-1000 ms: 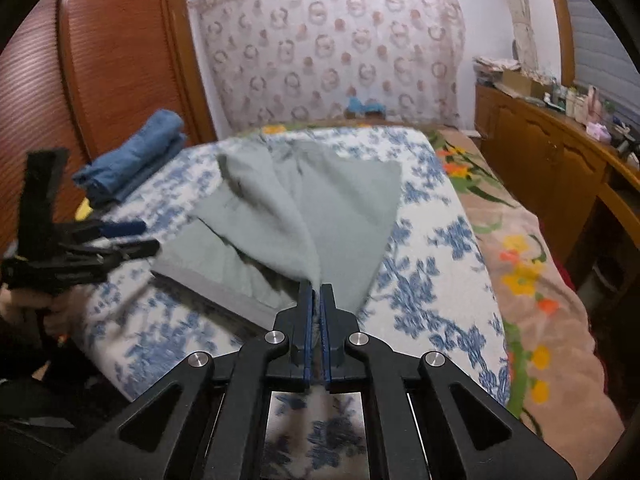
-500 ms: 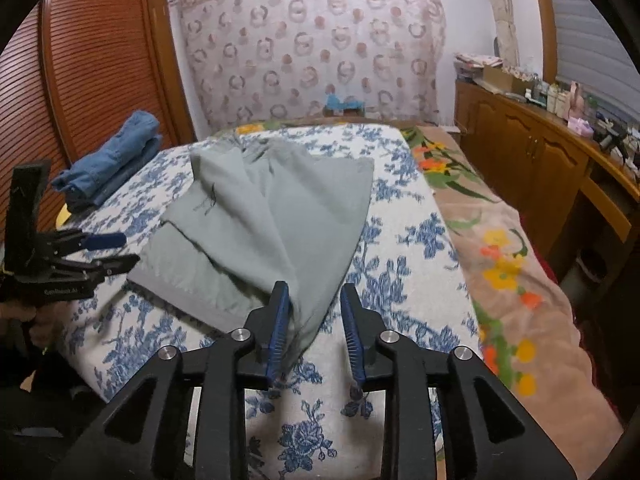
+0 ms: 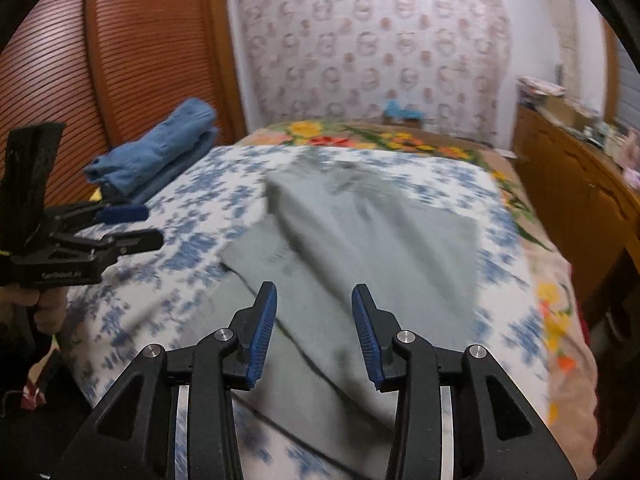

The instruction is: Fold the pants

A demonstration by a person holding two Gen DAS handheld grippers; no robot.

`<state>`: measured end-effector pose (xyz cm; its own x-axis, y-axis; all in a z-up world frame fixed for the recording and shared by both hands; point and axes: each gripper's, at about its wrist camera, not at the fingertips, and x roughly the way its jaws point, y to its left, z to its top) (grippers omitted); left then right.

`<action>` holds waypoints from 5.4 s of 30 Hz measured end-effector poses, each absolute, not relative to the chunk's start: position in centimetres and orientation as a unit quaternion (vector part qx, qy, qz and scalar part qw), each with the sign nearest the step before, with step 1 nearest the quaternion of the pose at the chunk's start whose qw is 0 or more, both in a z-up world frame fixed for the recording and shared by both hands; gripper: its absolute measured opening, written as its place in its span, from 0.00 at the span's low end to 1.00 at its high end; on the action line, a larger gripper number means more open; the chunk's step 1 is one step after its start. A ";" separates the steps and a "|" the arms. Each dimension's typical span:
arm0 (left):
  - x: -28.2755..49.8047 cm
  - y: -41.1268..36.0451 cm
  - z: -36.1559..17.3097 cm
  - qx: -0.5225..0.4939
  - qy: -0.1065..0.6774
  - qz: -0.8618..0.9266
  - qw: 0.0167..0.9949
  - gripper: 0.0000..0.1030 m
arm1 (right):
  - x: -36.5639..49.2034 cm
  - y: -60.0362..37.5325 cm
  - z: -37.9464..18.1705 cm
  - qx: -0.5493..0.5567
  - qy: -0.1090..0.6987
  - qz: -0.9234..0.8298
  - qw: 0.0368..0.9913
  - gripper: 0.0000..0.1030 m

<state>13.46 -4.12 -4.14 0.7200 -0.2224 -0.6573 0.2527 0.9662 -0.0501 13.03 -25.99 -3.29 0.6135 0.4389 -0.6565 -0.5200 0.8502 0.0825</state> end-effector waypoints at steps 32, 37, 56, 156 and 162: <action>17.8 -1.9 -5.7 0.027 0.377 -0.131 0.917 0.60 | 19.8 -18.9 -4.7 -0.099 0.395 0.366 0.837 0.02; 19.0 -4.5 -5.9 0.040 0.385 -0.151 0.909 0.60 | 21.0 -21.8 -2.6 -0.103 0.371 0.346 0.856 0.02; 24.0 -12.0 -7.8 0.103 0.415 -0.190 0.884 0.60 | 27.2 -32.9 -5.0 -0.053 0.396 0.222 0.890 0.02; 10.3 -11.0 -7.5 0.045 0.404 -0.206 0.890 0.63 | 8.2 -35.0 -5.3 -0.017 0.412 0.133 0.901 0.40; 10.0 -11.4 -7.3 0.024 0.400 -0.222 0.889 0.53 | 7.2 -35.2 -5.4 -0.005 0.408 0.134 0.903 0.40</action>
